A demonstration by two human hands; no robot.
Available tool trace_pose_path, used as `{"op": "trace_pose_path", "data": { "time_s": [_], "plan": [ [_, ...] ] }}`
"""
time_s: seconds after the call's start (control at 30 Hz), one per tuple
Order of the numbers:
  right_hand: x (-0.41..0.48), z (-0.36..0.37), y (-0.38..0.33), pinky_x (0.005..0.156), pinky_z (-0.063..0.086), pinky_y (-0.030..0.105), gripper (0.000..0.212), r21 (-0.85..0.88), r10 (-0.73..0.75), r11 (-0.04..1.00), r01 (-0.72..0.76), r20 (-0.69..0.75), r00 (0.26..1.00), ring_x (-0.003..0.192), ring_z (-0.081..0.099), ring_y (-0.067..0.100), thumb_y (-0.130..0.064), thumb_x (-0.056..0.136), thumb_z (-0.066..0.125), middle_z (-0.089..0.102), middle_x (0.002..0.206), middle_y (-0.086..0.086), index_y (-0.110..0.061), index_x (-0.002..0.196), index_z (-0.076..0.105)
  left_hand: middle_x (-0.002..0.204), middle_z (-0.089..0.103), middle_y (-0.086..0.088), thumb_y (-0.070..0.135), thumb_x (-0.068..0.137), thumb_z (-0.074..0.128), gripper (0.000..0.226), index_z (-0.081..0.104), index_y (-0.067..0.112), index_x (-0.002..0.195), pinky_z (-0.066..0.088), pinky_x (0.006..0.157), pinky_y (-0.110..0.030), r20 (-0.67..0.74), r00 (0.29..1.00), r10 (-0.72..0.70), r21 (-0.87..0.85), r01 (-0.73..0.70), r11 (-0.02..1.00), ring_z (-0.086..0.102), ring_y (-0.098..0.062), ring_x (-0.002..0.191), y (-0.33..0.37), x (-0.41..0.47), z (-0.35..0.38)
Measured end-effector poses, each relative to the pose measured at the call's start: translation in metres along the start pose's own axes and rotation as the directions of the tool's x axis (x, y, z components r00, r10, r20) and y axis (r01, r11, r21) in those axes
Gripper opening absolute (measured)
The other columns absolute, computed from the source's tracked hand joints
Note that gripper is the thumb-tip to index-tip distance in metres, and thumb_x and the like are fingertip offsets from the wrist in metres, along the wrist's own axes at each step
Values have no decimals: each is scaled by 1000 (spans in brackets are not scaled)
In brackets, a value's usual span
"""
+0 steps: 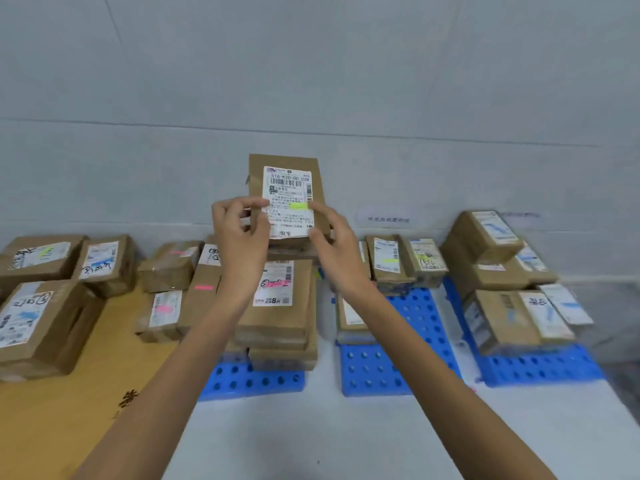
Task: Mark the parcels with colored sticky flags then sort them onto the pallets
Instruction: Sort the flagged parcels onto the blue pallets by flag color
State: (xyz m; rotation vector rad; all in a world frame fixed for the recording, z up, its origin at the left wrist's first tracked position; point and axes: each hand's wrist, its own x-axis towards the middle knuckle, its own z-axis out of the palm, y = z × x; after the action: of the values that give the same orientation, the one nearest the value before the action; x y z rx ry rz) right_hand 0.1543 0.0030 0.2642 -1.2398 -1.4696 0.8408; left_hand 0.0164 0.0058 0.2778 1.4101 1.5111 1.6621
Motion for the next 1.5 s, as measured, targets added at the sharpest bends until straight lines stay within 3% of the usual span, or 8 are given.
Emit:
{"op": "trace_pose_path", "data": {
  "time_s": [0.4,0.6,0.73,0.87,1.0,1.3,1.4,1.5],
  "plan": [
    [-41,-162,148,71,50,51,45,-5,395,911,-412,-272,877,88,54,40,12,85,38,59,100,-13,-22,107,57,108,57,-1,2,90,52,24,67,19,99,45,81,-16,561,804,-198,142,142,980,57,-14,94,-40,-94,166],
    [-74,-177,227,72,55,30,38,80,573,816,-572,-229,787,102,57,22,13,87,37,54,122,8,-14,109,52,118,61,-1,4,93,51,24,64,13,111,45,92,-20,778,537,-325,345,66,936,55,-11,103,-93,-130,204],
    [-80,-179,267,82,53,35,43,51,641,764,-643,-178,747,110,55,24,12,86,37,54,127,12,-15,117,51,112,58,1,8,93,50,26,60,20,113,48,89,-24,825,404,-394,449,-47,892,55,-12,96,-121,-134,216],
    [-85,-174,290,85,47,21,55,-235,547,814,-530,7,837,115,46,23,9,89,43,40,124,7,-14,138,34,154,23,-4,9,90,49,50,39,23,136,18,116,-46,795,466,-388,557,-309,771,11,-28,144,-149,-135,218],
    [-81,-167,305,79,39,-2,66,-240,528,835,-496,87,845,117,37,15,-9,95,49,24,130,4,-19,148,11,158,-13,-5,4,88,49,80,2,20,151,6,119,-49,698,496,-516,709,-380,594,-16,-33,144,-177,-136,208],
    [-46,-163,310,107,33,27,72,-447,599,734,-512,70,797,136,25,27,-2,93,50,13,149,15,-24,150,11,159,-2,-6,3,87,49,74,13,15,150,15,118,-38,751,364,-551,660,-431,615,-2,-30,145,-165,-106,204],
    [-42,-157,294,111,27,37,54,-659,431,669,-345,-34,902,137,22,28,-13,93,51,25,149,11,-19,143,31,157,9,-8,7,90,49,66,19,12,149,17,118,-38,793,310,-524,608,-375,699,6,-30,145,-155,-95,199],
    [-25,-139,247,103,37,32,34,-609,202,770,-191,-51,978,121,43,24,-12,94,47,49,130,8,-15,128,51,135,42,-6,13,93,50,44,44,14,136,33,108,-34,861,398,-317,453,-316,833,35,-22,131,-127,-78,183]
  ]
}}
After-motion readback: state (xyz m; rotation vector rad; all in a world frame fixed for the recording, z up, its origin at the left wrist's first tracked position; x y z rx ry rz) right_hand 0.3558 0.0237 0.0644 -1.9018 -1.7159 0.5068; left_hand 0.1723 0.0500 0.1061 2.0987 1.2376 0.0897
